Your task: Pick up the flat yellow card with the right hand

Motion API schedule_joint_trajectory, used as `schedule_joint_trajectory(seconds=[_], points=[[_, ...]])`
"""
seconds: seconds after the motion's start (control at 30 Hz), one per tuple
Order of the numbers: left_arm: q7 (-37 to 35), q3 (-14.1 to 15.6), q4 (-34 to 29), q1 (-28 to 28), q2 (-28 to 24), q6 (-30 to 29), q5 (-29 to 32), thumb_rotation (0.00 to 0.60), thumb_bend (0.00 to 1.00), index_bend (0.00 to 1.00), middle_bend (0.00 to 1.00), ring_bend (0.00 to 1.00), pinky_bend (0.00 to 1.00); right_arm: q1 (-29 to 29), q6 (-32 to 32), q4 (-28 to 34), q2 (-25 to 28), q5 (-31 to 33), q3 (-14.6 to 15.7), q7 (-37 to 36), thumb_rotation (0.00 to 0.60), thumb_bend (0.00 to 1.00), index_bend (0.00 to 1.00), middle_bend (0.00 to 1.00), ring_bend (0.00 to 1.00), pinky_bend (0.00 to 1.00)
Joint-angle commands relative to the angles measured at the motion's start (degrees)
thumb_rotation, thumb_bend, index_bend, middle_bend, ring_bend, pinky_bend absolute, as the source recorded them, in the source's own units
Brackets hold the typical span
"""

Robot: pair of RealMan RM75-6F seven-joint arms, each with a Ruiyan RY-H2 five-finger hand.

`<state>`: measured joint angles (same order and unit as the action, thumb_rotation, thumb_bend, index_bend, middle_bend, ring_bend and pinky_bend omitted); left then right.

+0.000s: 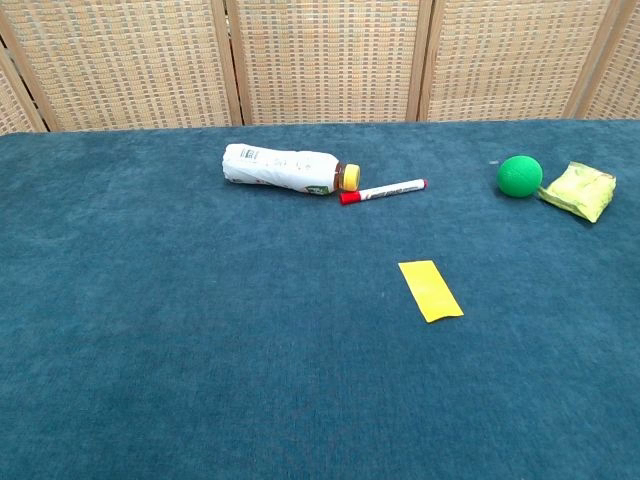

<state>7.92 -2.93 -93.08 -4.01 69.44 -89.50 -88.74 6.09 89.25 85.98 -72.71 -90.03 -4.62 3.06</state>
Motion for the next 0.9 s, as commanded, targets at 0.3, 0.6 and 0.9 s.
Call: schedule_joint_trajectory(seconds=[0.3, 0.6, 0.9], points=[[0.2, 0.1, -0.4, 0.2, -0.2, -0.4, -0.1, 0.6, 0.09, 0.0, 0.0, 0.0, 0.13, 0.1, -0.8, 0.6, 0.3, -0.1, 0.5, 0.4, 0.6, 0.14, 0.0, 0.0, 0.0, 0.0], [0.1, 0.1, -0.5, 0.1, -0.3, -0.3, 0.0, 0.6, 0.1, 0.0, 0.0, 0.0, 0.13, 0.2, -1.0, 0.8, 0.2, -0.1, 0.5, 0.7, 0.6, 0.14, 0.0, 0.0, 0.0, 0.0], [0.4, 0.2, -0.9, 0.2, -0.4, -0.5, -0.3, 0.6, 0.1, 0.0, 0.0, 0.0, 0.13, 0.2, -1.0, 0.7, 0.3, -0.3, 0.6, 0.1, 0.6, 0.14, 0.0, 0.0, 0.0, 0.0]])
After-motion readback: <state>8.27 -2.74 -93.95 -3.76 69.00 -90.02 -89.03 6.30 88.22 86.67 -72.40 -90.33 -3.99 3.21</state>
